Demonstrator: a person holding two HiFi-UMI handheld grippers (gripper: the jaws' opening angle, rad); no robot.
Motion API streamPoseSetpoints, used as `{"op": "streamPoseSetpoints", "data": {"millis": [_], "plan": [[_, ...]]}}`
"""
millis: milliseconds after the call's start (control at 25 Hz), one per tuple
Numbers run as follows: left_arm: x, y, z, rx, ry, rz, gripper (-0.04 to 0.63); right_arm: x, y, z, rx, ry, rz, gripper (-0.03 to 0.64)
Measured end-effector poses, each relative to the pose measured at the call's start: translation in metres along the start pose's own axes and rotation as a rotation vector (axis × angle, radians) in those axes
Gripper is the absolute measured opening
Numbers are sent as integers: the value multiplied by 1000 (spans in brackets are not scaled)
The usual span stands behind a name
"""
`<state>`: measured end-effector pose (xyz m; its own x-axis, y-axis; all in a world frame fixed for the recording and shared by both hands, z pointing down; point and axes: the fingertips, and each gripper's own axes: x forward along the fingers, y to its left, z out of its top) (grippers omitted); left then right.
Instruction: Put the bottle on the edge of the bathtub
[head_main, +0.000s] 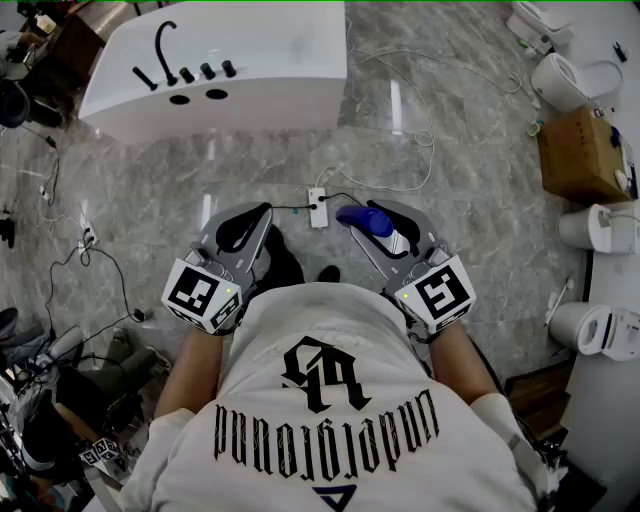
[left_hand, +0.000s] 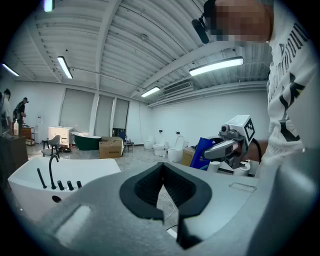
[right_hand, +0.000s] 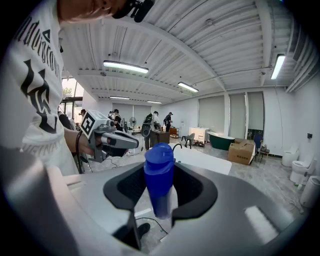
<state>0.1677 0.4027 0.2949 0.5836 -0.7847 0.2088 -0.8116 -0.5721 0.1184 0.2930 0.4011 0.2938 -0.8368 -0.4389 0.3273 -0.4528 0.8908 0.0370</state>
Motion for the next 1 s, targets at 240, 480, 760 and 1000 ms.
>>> {"op": "streamPoseSetpoints", "data": {"millis": [240,480,760,1000], "plan": [[2,11,-7,-11,5,-4,5,9,-3,2,-4,-7,-2,153],[10,31,-10,-20,10,-12,5,29,-13,1,6,12,7,153],[17,85,-9,-41,10,-3,6,79,-30,15,7,22,23,153],[19,156,-11,-65,-6,6,5,147,-48,33,-1,37,18,153]]}}
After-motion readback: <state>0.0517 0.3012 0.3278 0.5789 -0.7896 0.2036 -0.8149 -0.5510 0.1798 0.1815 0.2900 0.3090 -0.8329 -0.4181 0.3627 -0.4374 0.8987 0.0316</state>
